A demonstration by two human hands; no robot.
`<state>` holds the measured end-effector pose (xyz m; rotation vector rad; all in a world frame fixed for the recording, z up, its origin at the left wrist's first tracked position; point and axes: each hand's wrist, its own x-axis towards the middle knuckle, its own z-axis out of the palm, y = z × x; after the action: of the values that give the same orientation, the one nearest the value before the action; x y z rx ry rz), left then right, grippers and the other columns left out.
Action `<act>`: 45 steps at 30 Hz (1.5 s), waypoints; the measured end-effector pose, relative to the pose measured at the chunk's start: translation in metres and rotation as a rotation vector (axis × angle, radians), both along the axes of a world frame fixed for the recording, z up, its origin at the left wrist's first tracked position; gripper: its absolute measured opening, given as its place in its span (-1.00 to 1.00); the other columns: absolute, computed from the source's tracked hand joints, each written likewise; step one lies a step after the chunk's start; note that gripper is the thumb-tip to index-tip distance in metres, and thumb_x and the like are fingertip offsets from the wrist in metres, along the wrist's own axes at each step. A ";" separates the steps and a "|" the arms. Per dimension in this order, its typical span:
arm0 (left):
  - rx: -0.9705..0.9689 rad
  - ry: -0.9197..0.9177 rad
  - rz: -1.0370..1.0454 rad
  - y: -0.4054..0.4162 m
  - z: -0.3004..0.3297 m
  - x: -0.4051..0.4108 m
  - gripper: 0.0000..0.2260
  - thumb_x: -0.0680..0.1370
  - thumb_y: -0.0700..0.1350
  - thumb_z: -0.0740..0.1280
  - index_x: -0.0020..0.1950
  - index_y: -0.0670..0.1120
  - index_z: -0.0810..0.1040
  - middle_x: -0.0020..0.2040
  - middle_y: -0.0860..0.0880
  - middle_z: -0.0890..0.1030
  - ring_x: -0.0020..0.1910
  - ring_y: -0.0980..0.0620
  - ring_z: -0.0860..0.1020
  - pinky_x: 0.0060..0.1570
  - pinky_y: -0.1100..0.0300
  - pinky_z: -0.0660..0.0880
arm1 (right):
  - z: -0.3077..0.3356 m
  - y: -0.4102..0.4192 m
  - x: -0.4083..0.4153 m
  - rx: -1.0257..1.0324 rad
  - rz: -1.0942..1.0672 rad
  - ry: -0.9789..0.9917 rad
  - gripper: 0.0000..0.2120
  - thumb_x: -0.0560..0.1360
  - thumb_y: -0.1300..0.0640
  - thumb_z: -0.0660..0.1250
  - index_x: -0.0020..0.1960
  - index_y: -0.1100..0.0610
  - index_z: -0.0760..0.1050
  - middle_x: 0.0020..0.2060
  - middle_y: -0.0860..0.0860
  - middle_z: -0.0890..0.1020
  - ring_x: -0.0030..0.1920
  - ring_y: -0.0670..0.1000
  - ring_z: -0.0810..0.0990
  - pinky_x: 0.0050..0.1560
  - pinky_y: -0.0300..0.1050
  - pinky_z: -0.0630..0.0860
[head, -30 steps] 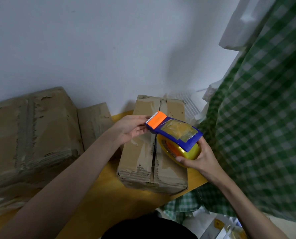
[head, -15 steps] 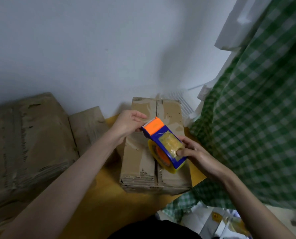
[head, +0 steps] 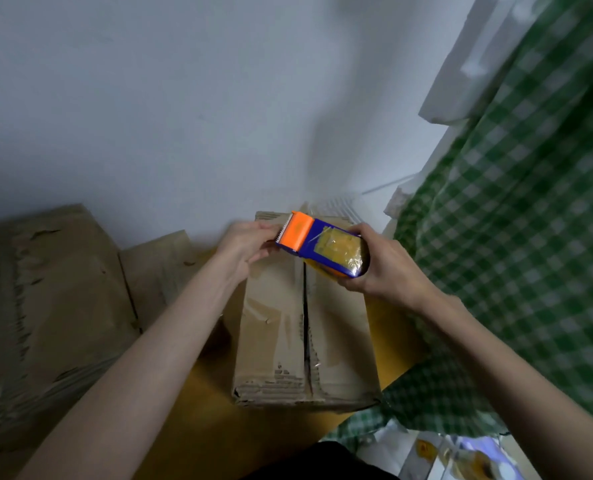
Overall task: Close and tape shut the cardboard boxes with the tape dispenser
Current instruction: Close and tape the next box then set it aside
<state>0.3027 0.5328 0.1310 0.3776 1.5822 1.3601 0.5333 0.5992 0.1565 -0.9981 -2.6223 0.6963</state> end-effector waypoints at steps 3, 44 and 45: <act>0.030 0.050 0.047 0.014 0.005 -0.006 -0.91 0.58 -0.34 0.37 -0.09 -0.21 0.63 -0.21 -0.07 0.64 -0.26 0.08 0.60 -0.40 0.38 0.53 | 0.012 0.023 -0.008 -0.045 0.035 0.002 -0.33 0.32 -0.07 0.62 0.30 -0.07 0.35 0.08 -0.15 0.57 0.03 -0.10 0.58 -0.02 -0.14 0.60; -0.194 0.282 0.152 0.130 -0.137 -0.116 -0.82 0.32 -0.23 0.64 -0.24 -0.08 0.67 -0.23 -0.12 0.70 -0.22 -0.05 0.63 -0.10 0.13 0.60 | -0.017 0.202 -0.110 -0.083 0.110 -0.411 -0.40 0.33 -0.01 0.60 0.26 0.07 0.43 0.04 0.01 0.52 0.01 0.04 0.48 -0.15 -0.19 0.41; -0.201 0.300 0.140 0.130 -0.139 -0.117 -0.82 0.31 -0.20 0.65 -0.26 -0.06 0.68 -0.24 -0.11 0.70 -0.22 -0.05 0.63 -0.08 0.10 0.63 | -0.018 0.202 -0.109 -0.078 0.105 -0.410 -0.37 0.33 -0.02 0.60 0.29 0.06 0.41 0.06 0.01 0.50 0.03 0.04 0.47 -0.11 -0.17 0.43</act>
<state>0.1853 0.6628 -0.0079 0.3654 2.0076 1.2770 0.4239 0.8014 0.1388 -1.1356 -3.0389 0.6829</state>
